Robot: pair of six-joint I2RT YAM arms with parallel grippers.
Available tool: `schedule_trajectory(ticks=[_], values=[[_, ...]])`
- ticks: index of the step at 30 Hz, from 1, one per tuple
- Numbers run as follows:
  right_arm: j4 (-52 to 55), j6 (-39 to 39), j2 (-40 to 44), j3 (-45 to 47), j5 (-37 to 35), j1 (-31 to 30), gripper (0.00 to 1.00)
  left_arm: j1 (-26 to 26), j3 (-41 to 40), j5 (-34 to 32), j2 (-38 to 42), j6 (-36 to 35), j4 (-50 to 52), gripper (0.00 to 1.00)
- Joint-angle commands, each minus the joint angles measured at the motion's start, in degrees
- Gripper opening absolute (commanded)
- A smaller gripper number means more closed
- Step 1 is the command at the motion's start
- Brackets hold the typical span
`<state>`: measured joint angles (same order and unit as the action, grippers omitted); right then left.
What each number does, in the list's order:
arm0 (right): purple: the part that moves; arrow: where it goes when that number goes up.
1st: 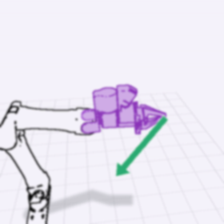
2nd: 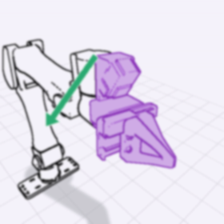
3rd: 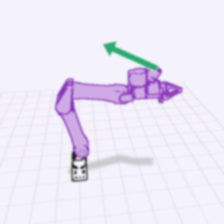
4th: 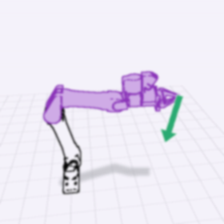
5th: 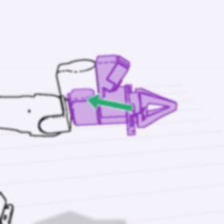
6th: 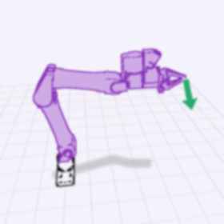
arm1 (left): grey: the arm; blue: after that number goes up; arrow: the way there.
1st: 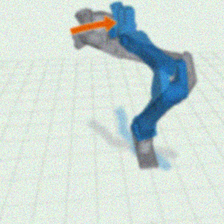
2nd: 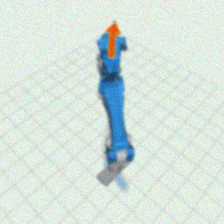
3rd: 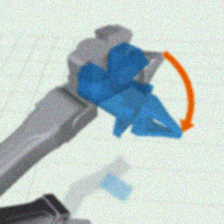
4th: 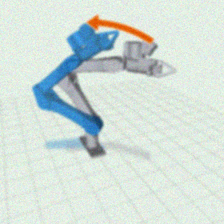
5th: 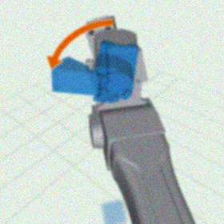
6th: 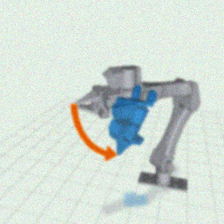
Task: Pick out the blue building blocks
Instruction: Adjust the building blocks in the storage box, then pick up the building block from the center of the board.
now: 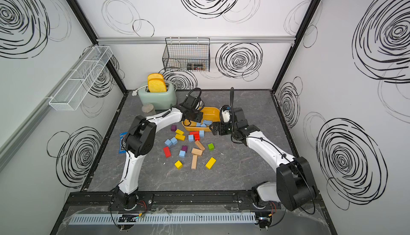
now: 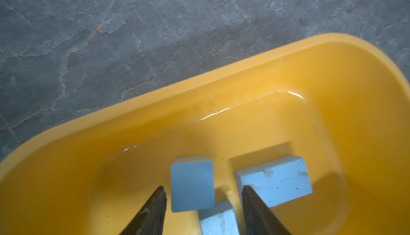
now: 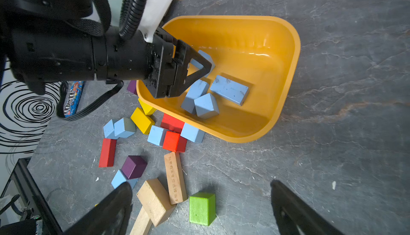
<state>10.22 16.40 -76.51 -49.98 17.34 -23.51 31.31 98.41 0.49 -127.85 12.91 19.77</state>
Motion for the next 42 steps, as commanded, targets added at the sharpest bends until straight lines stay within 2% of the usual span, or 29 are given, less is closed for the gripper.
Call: schedule_trajectory(ticks=[1,6,16,32,42], values=[[0.7,-0.6,1.8,0.4,0.5,0.2,0.98,0.9,2.1,0.8,4.6,0.6,0.8,0.62],[1.4,-0.6,3.4,0.4,1.4,0.2,0.98,1.3,0.8,1.0,9.9,0.8,1.0,0.72],[0.5,-1.8,8.2,2.4,5.2,-0.7,0.98,0.8,-7.6,1.7,25.1,0.5,0.1,0.97],[3.1,-2.2,10.0,2.5,3.3,-9.9,0.98,-5.1,-32.4,-0.6,50.3,2.9,5.2,0.96],[3.6,0.4,9.4,4.4,3.3,-12.5,0.98,-10.6,-44.7,2.4,57.9,6.4,6.0,0.97]])
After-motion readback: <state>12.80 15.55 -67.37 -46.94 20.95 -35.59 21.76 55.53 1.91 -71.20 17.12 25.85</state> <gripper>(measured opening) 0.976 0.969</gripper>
